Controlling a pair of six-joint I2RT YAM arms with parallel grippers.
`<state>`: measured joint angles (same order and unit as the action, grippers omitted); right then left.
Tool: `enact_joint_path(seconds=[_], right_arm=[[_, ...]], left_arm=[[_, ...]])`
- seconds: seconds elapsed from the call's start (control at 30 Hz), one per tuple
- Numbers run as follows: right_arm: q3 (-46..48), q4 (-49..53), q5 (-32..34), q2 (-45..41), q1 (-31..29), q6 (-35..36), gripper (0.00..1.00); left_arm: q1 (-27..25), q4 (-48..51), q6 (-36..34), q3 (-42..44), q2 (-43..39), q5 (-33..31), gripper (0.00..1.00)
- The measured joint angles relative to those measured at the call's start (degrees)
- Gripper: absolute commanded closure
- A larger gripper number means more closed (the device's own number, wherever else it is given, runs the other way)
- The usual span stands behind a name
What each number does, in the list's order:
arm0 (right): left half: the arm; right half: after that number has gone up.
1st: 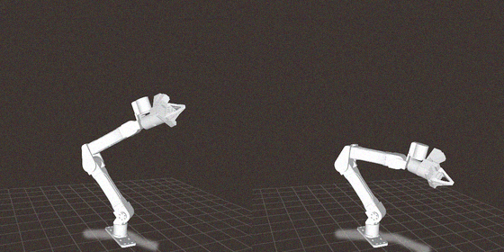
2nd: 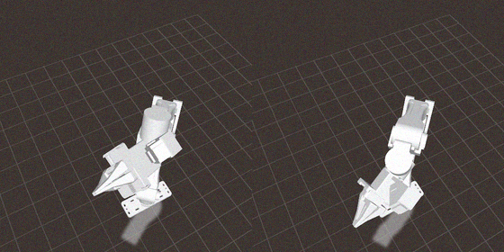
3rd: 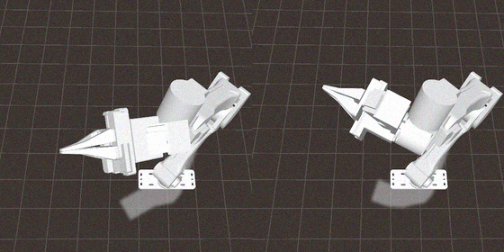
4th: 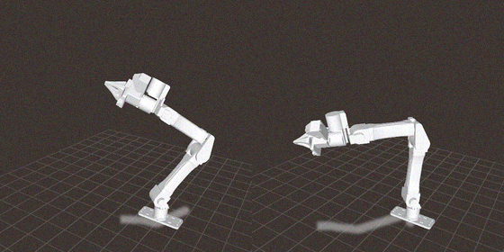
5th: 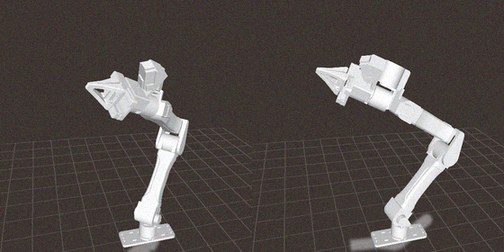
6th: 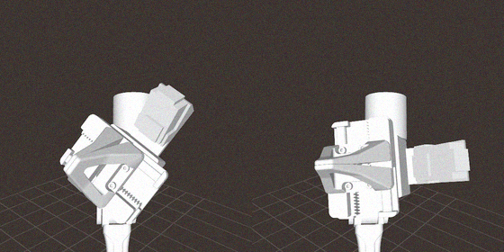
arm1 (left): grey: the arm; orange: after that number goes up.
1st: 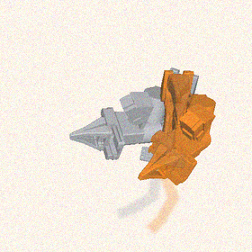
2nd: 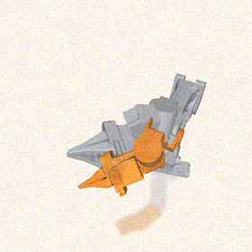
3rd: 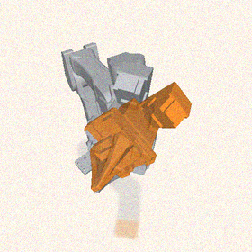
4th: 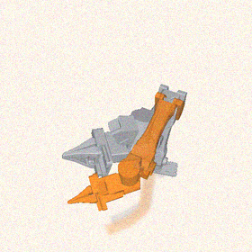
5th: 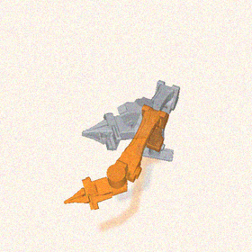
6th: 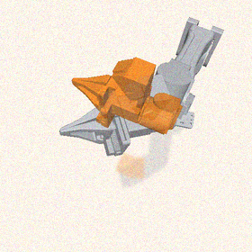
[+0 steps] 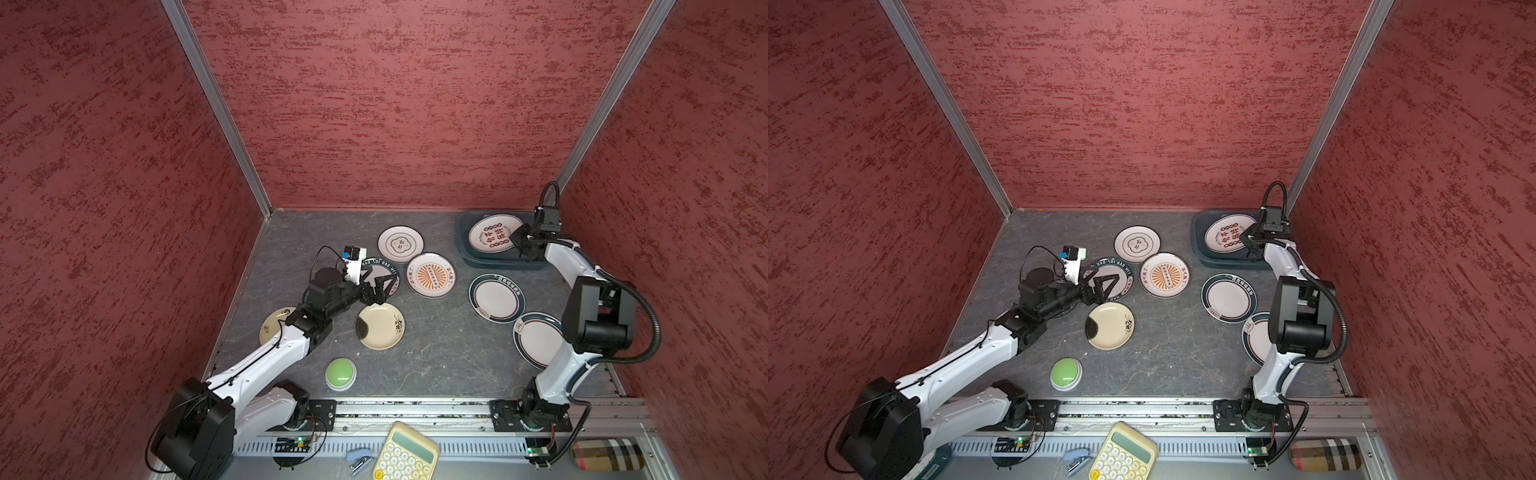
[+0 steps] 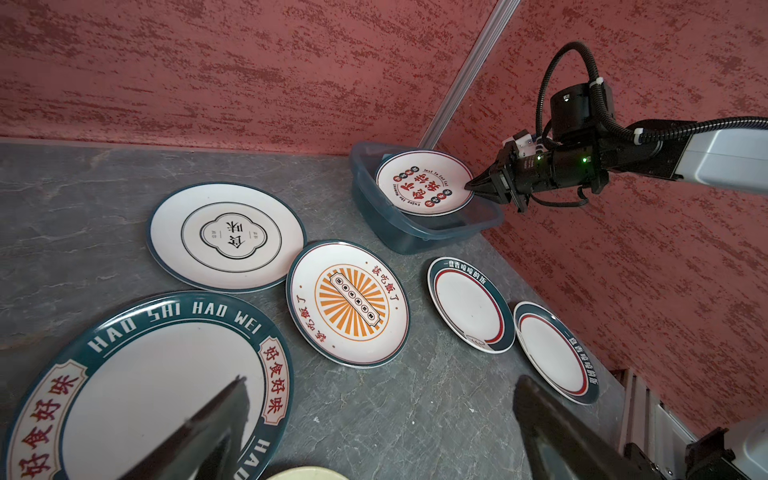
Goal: Place the plates into the plastic bin on the countertop
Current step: 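Lift the plate with the right gripper and carry it into the blue bin, then open the right gripper to release the plate inside the bin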
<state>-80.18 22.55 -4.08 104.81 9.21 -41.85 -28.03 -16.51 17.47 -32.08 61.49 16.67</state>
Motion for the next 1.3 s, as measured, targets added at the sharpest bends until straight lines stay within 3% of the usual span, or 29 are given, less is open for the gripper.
enact_joint_path(seconds=[0.53,0.67,0.83,0.9,1.07,1.3], right_arm=[[-5.4,3.1,-1.6,7.3,0.0,-0.1,1.0],[-5.5,3.2,-1.9,7.3,-0.1,0.3,0.81],[-6.1,3.3,-2.3,7.3,-0.2,0.8,0.75],[-6.4,3.5,-2.4,7.3,-0.2,0.9,0.68],[-7.0,3.8,-2.3,7.3,-0.2,1.7,0.45],[-9.0,4.6,-1.9,7.0,-0.2,2.1,0.39]], left_arm=[[0.0,1.3,0.0,0.0,0.4,-0.5,0.01],[0.0,1.8,0.0,0.0,0.3,-0.7,0.0],[0.0,1.9,0.0,0.0,-0.2,-1.2,0.0],[0.0,1.9,0.0,0.0,-0.4,-1.4,0.0],[0.0,2.0,0.0,0.0,-0.4,-1.8,0.0],[0.0,2.0,0.0,0.0,-0.4,-2.3,0.0]])
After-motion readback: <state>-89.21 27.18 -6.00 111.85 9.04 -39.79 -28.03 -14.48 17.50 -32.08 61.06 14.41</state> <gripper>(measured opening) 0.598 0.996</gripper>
